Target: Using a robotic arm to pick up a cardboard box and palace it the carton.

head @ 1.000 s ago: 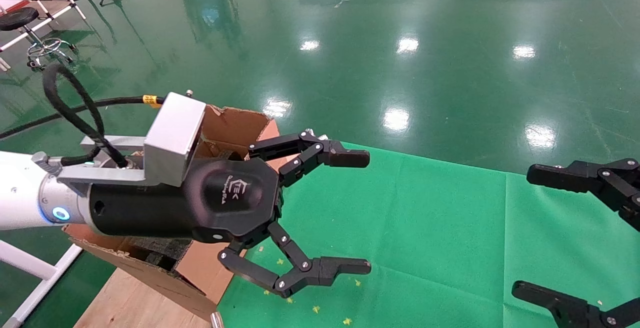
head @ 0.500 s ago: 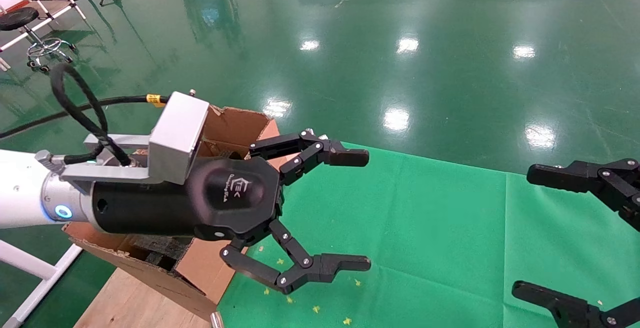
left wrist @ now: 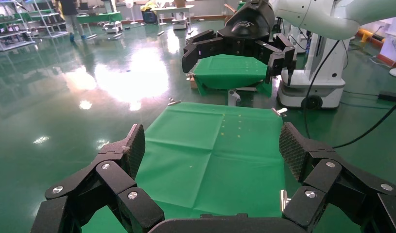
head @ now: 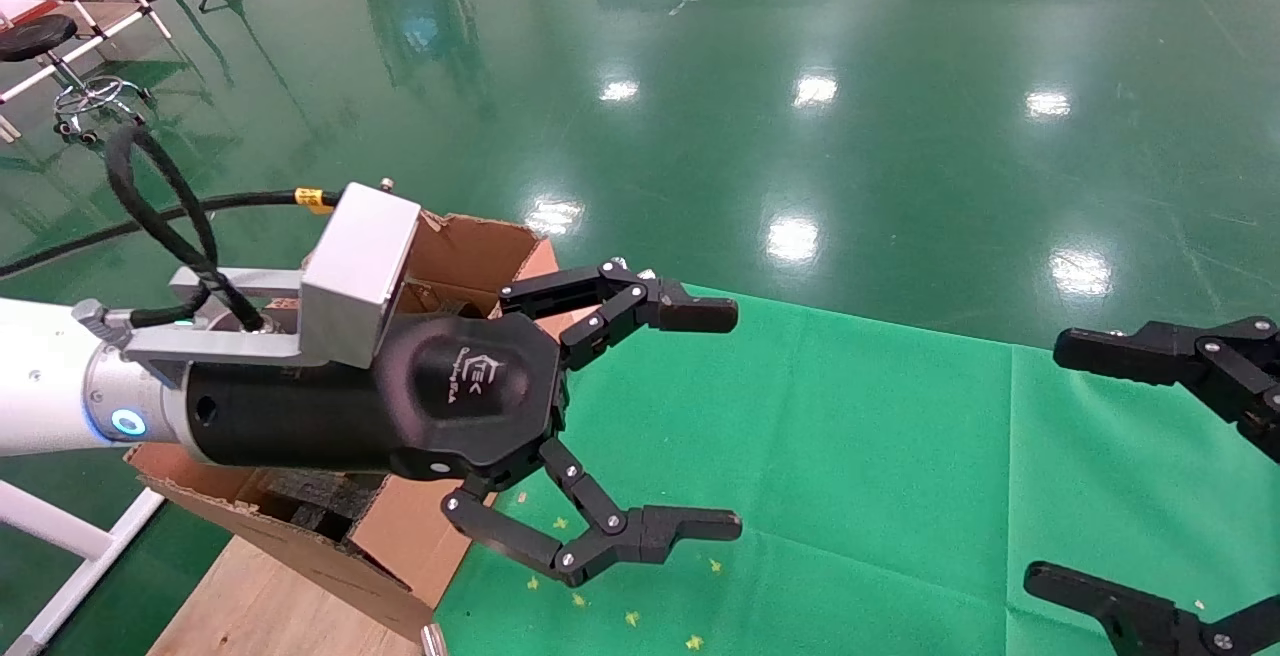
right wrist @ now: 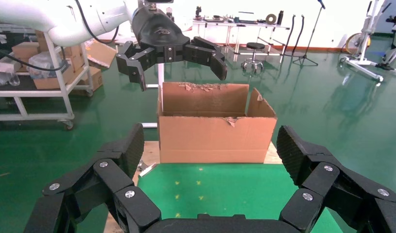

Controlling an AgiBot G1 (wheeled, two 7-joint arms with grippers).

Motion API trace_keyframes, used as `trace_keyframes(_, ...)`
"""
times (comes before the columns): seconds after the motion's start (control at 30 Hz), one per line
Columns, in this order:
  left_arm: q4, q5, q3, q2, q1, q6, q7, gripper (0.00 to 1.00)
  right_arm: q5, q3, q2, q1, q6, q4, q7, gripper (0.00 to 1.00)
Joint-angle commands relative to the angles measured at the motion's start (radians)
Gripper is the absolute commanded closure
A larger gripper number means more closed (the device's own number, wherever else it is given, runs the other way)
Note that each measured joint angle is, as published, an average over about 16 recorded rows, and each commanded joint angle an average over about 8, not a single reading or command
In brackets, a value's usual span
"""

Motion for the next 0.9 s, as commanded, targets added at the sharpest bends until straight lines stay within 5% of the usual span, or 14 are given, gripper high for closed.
trace_keyframes(0.03,0.0,0.0,0.0,0.0,0.0,0.0,0.0,0.0,0.0,0.0,0.0,0.0,0.0,0.0,0.0,0.0)
trace_keyframes(0.9,0.001,0.002,0.001,0.0,-0.002,0.0,0.0,0.0,0.0,0.0,0.0,0.0,0.0,0.0,0.0,0.0)
